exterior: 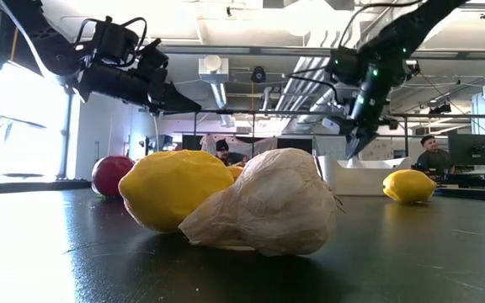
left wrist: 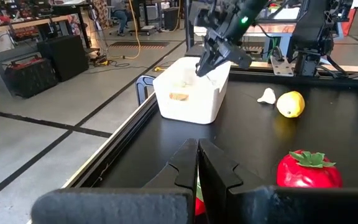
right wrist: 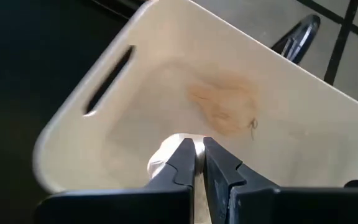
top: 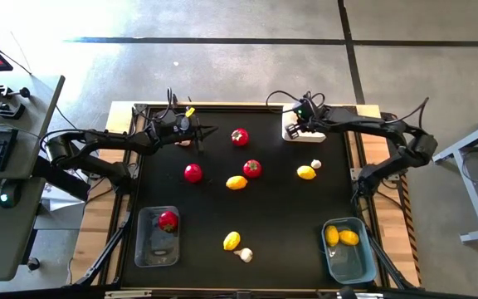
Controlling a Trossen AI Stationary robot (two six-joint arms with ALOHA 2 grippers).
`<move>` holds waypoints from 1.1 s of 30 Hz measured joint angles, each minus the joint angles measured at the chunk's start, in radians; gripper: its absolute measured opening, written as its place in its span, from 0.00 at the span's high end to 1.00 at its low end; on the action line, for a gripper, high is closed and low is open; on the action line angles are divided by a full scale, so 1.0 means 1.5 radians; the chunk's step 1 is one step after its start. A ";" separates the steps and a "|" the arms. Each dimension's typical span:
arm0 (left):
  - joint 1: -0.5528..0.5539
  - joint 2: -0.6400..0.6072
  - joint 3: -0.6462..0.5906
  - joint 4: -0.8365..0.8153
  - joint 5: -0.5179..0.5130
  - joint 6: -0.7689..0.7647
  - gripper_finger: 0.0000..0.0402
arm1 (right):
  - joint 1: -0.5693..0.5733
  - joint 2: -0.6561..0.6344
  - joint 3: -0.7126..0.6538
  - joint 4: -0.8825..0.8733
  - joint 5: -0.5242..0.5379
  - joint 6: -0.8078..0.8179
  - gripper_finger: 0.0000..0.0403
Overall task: Sort produce into baskets
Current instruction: Put the garlic into the white bin, then put the tomato into the transparent bin
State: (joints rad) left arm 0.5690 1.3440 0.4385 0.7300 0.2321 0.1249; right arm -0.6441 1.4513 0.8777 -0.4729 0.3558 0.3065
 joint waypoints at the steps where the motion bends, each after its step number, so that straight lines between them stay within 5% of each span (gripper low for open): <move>1: 0.000 0.000 0.000 0.000 0.000 0.000 1.00 | -0.004 0.000 -0.009 0.008 0.000 0.000 1.00; 8: -0.012 0.000 0.000 -0.011 0.032 0.017 1.00 | -0.025 0.000 -0.043 0.044 -0.024 -0.013 0.92; 19: -0.106 0.000 0.055 -0.130 0.031 0.032 1.00 | 0.001 -0.011 0.015 0.019 -0.012 -0.065 0.55; 26: -0.130 0.000 0.098 -0.191 0.013 -0.009 0.97 | 0.066 -0.096 0.014 0.025 -0.014 -0.077 0.54; 33: -0.169 0.029 0.153 -0.248 0.007 0.007 0.81 | 0.153 -0.129 -0.033 0.057 -0.017 -0.031 0.54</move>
State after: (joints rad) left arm 0.3157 1.3877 0.6685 0.3587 0.2420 0.1358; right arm -0.4140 1.2585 0.8282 -0.3877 0.3307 0.2599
